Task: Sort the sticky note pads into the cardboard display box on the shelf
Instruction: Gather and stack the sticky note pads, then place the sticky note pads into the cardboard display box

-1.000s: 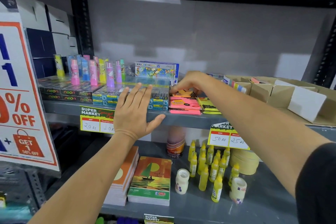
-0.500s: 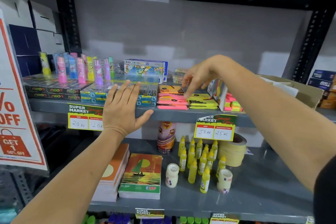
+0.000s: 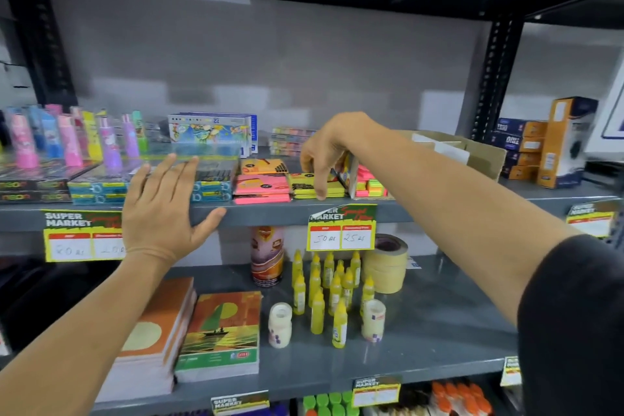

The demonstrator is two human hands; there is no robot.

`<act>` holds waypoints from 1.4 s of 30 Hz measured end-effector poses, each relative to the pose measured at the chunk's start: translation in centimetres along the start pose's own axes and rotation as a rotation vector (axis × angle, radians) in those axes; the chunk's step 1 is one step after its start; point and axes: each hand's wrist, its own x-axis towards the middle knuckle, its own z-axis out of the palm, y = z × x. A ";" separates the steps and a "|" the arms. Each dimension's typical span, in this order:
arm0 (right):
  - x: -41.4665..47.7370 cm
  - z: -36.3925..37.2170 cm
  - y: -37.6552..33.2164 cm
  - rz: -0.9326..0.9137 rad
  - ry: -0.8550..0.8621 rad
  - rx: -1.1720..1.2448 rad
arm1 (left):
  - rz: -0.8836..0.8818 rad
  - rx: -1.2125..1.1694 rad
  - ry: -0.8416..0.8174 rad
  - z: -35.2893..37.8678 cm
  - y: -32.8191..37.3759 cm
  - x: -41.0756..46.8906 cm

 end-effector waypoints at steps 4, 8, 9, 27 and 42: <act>-0.3 0.0 -0.1 -0.040 0.000 -0.002 | -0.007 -0.007 -0.015 -0.1 0.1 0.1; -0.1 0.3 0.0 -0.076 0.022 -0.021 | -0.012 -0.016 -0.023 -0.3 0.1 0.1; 0.0 0.3 0.1 -0.082 0.033 -0.022 | -0.015 -0.017 -0.024 -0.3 0.1 0.1; -4.5 -1.2 2.0 -0.160 0.365 0.075 | -0.034 -0.048 -0.003 -0.2 0.3 -0.1; -10.1 -1.1 8.3 -0.147 0.414 0.239 | -0.049 -0.048 -0.038 -0.1 0.3 0.0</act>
